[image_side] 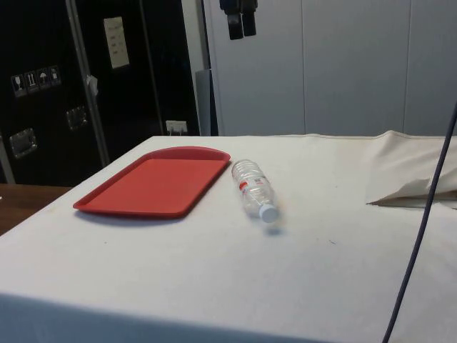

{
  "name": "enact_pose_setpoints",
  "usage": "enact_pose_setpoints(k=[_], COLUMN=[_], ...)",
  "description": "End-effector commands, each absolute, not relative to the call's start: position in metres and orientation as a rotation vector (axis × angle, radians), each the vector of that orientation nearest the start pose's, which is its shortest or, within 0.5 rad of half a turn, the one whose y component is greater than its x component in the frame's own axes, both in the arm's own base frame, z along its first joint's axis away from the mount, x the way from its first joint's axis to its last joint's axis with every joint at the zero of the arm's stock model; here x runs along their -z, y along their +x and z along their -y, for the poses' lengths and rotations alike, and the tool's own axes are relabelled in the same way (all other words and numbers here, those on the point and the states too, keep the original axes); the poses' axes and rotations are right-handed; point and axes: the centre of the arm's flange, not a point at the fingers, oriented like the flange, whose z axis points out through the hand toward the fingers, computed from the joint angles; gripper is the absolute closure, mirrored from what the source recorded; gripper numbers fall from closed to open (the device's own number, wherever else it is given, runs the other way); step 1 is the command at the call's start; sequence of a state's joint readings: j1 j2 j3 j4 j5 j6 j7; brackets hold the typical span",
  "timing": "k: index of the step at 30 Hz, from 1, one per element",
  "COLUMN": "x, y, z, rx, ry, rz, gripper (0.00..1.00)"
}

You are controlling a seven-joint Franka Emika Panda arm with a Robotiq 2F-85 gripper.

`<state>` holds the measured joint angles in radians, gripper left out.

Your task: Place the bottle upright on the tray.

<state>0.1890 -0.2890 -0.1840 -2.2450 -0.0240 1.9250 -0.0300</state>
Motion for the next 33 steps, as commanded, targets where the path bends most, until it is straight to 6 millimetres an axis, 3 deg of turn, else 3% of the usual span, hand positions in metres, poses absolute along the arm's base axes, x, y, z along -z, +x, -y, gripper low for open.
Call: enact_pose_setpoints(k=[1,33], x=[-0.479,-0.450], y=[0.461,0.454], z=[0.003,-0.005], rx=[-0.056,0.053], ry=[-3.112,-3.162], rz=[0.084,0.146], gripper=[0.00,0.00])
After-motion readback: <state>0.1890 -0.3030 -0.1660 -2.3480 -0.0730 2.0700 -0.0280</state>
